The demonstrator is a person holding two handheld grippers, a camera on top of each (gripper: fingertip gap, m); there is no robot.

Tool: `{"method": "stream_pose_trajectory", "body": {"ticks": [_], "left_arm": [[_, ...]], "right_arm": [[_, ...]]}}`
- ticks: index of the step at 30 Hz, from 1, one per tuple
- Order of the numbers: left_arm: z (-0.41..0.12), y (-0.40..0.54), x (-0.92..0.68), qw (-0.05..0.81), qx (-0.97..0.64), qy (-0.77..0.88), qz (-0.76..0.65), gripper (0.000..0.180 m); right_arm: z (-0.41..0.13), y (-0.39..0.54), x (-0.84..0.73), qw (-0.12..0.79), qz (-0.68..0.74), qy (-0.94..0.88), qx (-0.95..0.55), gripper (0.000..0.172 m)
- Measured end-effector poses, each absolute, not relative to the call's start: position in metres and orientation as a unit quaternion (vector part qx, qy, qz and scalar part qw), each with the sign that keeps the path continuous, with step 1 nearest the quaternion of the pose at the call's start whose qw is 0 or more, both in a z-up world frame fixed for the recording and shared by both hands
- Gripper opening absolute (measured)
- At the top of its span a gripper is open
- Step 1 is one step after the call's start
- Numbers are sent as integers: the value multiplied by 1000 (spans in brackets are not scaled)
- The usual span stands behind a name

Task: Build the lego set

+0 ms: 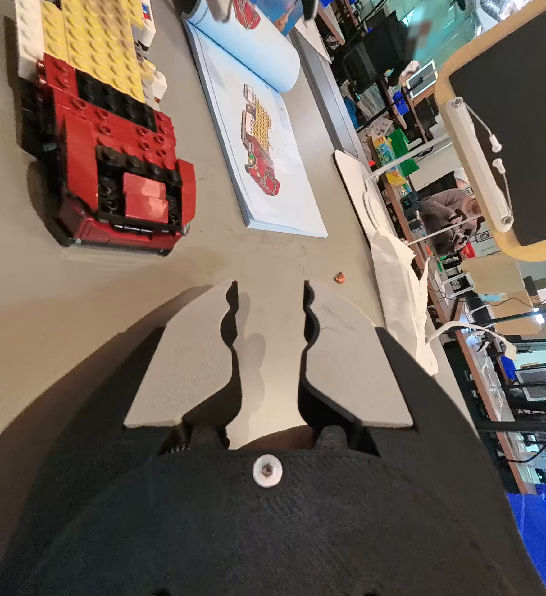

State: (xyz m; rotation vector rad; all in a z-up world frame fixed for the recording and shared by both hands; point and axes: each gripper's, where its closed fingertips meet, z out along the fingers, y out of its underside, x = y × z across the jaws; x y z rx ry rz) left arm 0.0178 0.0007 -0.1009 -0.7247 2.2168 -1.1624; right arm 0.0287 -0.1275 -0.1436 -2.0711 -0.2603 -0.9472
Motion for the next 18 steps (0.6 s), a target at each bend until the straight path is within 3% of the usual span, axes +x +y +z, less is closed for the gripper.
{"method": "stream_pose_trajectory", "body": {"ticks": [11,18], "left_arm": [[-138,-38,62,222,-158,926,-260,88],[-149,-59,73,221,-147,931,-249,88]], "right_arm": [[-140,-110,56,423,-369,-94,-822,41],[-138,-112,64,422,-391,-98,-812,42]]}}
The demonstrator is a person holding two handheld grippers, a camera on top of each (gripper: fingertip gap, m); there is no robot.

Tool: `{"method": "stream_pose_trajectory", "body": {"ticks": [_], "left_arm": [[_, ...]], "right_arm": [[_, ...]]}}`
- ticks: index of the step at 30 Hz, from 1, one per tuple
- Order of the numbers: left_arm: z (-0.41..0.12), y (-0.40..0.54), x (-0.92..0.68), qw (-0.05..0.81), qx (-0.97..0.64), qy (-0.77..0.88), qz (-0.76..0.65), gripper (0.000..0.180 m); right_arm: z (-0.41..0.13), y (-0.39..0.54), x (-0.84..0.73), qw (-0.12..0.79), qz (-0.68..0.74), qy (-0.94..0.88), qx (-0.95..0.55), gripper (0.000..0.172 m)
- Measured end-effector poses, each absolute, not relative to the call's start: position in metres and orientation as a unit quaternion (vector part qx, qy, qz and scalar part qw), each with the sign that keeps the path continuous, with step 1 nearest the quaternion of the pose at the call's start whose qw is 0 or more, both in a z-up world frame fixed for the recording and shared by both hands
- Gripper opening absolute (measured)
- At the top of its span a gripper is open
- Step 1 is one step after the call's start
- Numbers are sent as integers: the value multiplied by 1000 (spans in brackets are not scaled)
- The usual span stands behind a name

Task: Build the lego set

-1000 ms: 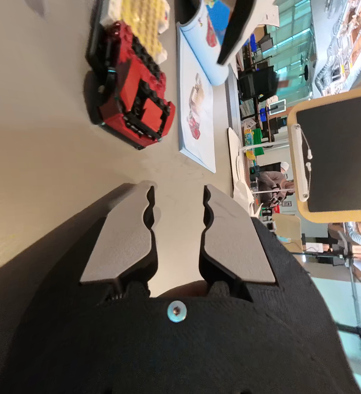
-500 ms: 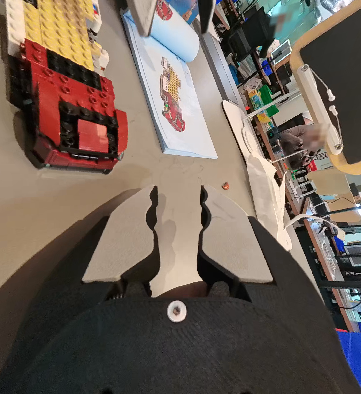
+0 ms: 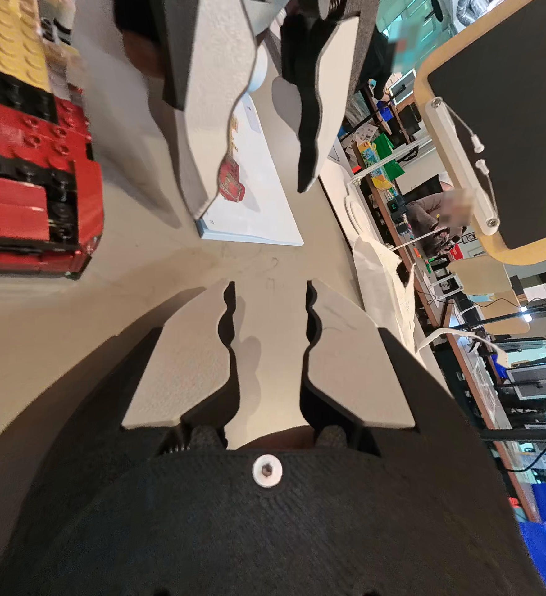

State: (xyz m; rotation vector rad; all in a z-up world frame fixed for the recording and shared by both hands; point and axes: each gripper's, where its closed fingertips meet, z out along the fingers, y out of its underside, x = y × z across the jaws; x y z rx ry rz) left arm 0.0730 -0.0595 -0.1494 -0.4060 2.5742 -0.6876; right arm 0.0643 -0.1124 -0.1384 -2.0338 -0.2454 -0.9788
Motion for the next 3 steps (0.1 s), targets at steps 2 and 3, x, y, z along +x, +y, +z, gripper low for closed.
{"method": "stream_pose_trajectory", "body": {"ticks": [2,3], "left_arm": [[-150,-60,74,208,-160,928,-263,86],[-152,-60,75,203,-167,927,-267,85]], "right_arm": [[-141,-114,63,412,-402,-110,-810,42],[-141,-114,63,410,-409,-115,-807,40]]}}
